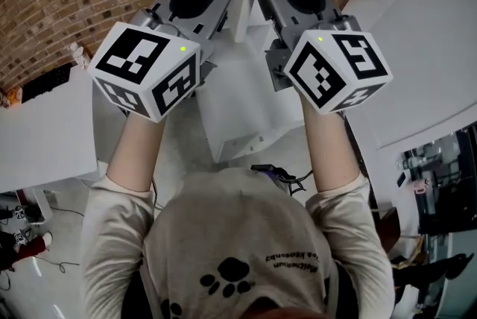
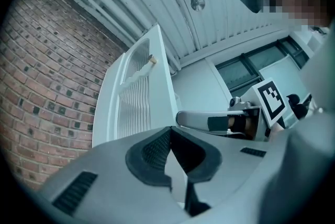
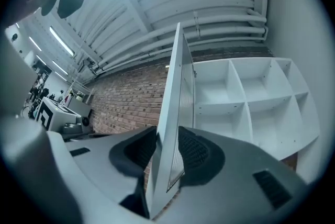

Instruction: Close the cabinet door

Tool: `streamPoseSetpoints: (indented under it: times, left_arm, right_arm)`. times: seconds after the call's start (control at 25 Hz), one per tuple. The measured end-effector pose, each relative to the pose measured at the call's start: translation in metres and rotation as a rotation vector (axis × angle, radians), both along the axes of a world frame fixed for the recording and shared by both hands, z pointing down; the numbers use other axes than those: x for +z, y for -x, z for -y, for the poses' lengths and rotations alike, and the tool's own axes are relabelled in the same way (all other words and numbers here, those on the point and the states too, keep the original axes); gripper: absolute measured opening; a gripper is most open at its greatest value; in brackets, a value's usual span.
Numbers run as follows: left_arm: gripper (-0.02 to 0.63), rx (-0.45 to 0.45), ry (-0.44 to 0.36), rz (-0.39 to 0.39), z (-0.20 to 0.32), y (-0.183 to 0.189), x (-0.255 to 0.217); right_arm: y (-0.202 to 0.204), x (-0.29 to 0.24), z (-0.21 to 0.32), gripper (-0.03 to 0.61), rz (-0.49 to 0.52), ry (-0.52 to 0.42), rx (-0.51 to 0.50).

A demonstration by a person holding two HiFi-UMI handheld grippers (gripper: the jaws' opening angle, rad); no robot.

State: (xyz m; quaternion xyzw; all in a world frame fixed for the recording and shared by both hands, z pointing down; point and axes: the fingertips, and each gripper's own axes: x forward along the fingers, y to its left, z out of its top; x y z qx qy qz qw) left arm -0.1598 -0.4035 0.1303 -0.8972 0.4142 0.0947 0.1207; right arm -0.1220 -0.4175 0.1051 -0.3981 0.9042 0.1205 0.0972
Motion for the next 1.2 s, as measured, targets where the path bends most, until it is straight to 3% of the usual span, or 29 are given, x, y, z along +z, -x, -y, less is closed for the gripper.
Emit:
streamPoseSetpoints:
  times: [0.68, 1.2]
  left_arm:
    - [0.009, 0.066, 0.05, 0.003, 0.019, 0.002, 0.01]
    - [0.009, 0.123, 0.058, 0.017, 0.025, -0.001, 0.022]
  right_arm:
    - [0.026, 0.002, 0.024, 0.141, -0.055, 0.055, 0.025]
    - [0.014, 0.003, 0.034, 0.123, -0.061, 0.076, 0.029]
